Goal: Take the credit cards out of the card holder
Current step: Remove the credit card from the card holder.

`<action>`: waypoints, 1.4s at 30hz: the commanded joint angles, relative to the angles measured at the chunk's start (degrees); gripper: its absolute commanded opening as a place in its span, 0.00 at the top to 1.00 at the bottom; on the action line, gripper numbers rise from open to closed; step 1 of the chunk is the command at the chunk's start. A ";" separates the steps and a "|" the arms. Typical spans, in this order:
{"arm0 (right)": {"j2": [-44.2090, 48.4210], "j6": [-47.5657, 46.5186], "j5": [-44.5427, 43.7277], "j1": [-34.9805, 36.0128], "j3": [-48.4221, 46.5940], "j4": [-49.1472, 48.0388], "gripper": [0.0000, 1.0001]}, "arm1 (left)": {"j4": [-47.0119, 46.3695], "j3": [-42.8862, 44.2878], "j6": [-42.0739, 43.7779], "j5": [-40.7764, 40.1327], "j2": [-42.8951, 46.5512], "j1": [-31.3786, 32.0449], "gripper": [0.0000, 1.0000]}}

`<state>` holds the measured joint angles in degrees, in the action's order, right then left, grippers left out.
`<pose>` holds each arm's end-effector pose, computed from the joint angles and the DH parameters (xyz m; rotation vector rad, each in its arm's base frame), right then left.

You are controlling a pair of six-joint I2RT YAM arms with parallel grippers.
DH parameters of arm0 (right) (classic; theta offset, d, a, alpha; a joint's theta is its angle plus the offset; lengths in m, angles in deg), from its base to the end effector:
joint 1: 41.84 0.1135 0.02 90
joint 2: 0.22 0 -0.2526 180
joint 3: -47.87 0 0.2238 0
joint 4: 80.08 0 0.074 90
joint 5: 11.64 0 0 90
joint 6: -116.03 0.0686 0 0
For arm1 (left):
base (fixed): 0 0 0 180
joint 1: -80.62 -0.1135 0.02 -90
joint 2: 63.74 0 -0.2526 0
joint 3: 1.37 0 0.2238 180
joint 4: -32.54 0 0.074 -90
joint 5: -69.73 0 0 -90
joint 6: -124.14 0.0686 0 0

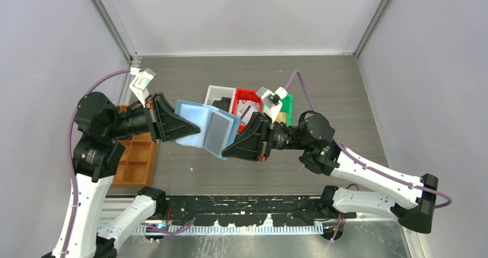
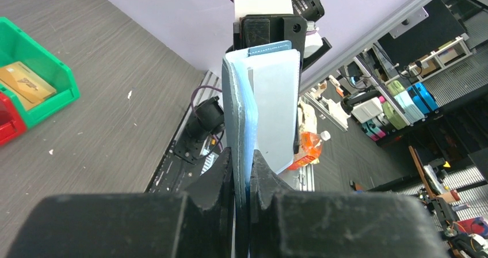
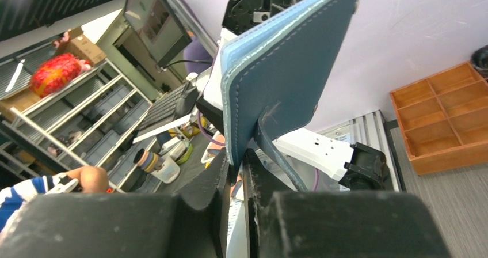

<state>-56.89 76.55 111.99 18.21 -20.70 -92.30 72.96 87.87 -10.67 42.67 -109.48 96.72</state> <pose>0.0768 0.2095 0.4243 -0.7465 1.3051 1.9632 0.0898 -0.0895 0.4541 0.5737 1.7142 -1.6133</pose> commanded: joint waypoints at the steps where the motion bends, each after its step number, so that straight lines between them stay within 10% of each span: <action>1: 1.64 -4.32 -8.18 0.32 -3.26 6.80 0.84 | -2.97 1.41 -0.54 0.61 0.43 -0.01 1.00; 32: 3.28 3.11 -33.38 0.46 -1.17 5.95 0.99 | -2.97 0.95 -0.29 0.79 0.68 -0.01 1.00; 42: -0.31 13.12 -31.04 0.50 1.94 -10.31 0.99 | -3.00 0.89 -0.18 1.18 0.91 -0.01 1.00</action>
<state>-55.16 83.48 86.40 19.44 -18.34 -85.89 69.57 87.87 -10.37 36.27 -109.70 95.56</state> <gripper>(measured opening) 0.115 0.101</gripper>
